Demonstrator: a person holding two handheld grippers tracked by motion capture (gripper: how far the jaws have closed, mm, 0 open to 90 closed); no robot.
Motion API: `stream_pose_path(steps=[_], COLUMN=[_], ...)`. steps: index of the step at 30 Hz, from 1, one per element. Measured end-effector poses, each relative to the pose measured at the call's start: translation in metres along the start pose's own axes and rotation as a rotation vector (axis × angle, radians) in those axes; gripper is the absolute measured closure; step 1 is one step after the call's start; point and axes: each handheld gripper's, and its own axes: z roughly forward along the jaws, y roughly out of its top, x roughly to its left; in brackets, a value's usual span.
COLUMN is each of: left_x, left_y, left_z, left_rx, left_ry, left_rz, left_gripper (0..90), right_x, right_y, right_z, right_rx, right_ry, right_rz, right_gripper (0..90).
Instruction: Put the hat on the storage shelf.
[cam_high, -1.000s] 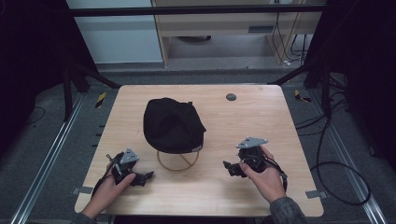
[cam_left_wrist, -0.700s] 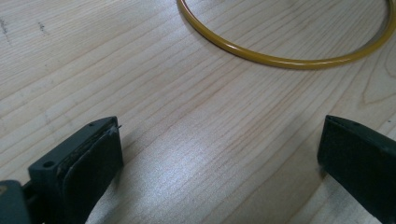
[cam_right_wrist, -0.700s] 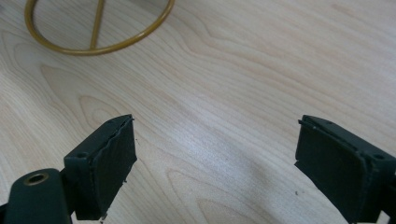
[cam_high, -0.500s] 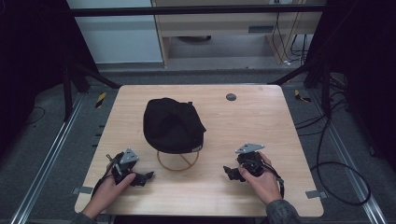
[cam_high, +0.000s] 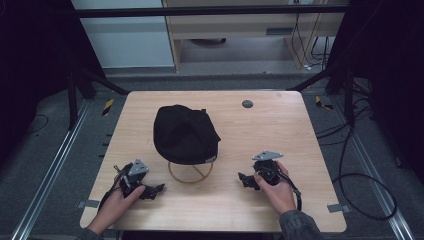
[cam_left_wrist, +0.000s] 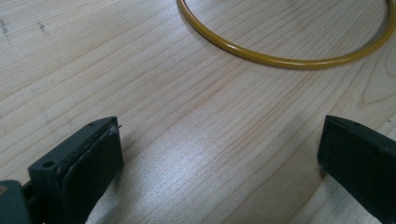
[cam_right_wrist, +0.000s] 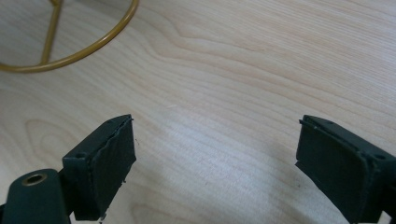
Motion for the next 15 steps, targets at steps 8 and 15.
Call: stream_pose_path(steps=[8,15], left_x=[0.000,0.000], left_y=[0.000,0.000], left_z=[0.000,0.000], left_rx=[0.000,0.000], left_ry=[0.000,0.000], left_rz=[0.000,0.000], left_gripper=[0.0,0.0], right_x=[0.000,0.002], right_y=[0.000,-0.001], right_z=[0.011,0.019], right_rx=[-0.007,-0.005], right_ry=[-0.021,-0.040], right_rz=[0.024,0.025], right_gripper=[11.0,7.5])
